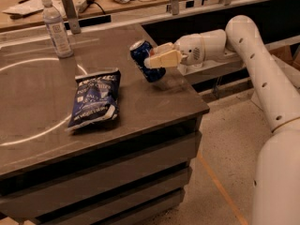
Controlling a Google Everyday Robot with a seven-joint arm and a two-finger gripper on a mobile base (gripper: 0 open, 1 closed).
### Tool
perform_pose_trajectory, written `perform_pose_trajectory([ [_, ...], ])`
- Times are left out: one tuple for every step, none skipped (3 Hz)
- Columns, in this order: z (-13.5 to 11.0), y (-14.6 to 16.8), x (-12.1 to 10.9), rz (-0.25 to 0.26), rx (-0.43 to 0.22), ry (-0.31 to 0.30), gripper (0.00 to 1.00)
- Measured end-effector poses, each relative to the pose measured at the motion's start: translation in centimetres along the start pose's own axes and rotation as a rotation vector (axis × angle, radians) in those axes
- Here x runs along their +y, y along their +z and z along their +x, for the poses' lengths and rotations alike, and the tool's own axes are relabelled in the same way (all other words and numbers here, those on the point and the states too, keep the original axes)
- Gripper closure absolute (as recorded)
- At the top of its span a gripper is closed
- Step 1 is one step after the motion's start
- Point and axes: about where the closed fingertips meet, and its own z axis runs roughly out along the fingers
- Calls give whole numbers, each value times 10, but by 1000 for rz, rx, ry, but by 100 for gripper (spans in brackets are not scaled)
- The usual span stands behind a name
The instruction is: Place blue plastic bottle upright
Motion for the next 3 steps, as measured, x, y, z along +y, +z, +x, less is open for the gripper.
perform_pose_trajectory([
  [7,9,7,-73,-52,-1,100],
  [10,12,11,-121,-92,-1,100],
  [17,12,12,-165,-126,16,77],
])
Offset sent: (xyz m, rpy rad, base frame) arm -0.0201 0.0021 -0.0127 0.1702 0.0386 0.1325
